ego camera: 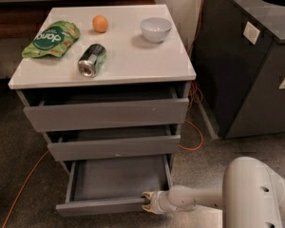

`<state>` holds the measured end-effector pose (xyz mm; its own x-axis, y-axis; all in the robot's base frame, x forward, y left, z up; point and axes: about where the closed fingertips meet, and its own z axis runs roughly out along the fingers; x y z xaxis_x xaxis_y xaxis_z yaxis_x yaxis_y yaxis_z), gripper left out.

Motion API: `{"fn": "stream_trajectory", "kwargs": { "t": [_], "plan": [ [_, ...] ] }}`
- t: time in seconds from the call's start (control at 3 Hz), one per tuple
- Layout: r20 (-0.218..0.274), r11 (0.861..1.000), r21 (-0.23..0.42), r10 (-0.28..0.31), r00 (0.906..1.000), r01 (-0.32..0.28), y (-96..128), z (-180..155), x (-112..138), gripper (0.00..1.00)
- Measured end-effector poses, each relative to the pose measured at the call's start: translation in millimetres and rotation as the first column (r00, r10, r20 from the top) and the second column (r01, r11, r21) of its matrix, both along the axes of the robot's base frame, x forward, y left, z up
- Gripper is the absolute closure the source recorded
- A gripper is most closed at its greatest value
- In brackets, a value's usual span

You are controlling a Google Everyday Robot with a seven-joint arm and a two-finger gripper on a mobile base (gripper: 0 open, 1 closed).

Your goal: Place green can into bottom drawer

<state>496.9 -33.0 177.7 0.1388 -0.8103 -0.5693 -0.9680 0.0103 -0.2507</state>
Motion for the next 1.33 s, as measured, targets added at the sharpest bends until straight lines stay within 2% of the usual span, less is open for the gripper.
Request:
{"fn": "stream_trajectory", "kwargs": {
  "t": [0.33,0.67,1.0,1.33],
  "plan": [
    [-0.013,1.0,0.01,0.004,0.9999,-0.004,6.2,1.9,-15.4,1.0],
    [-0.013,1.0,0.01,0.004,0.9999,-0.004,3.9,2.0,-15.8,0.84],
    [-0.023,1.0,0.017,0.003,0.9997,-0.003,10.1,4.9,-29.8,0.53],
    [-0.023,1.0,0.017,0.003,0.9997,-0.003,9.7,4.9,-29.9,0.63]
  ]
}}
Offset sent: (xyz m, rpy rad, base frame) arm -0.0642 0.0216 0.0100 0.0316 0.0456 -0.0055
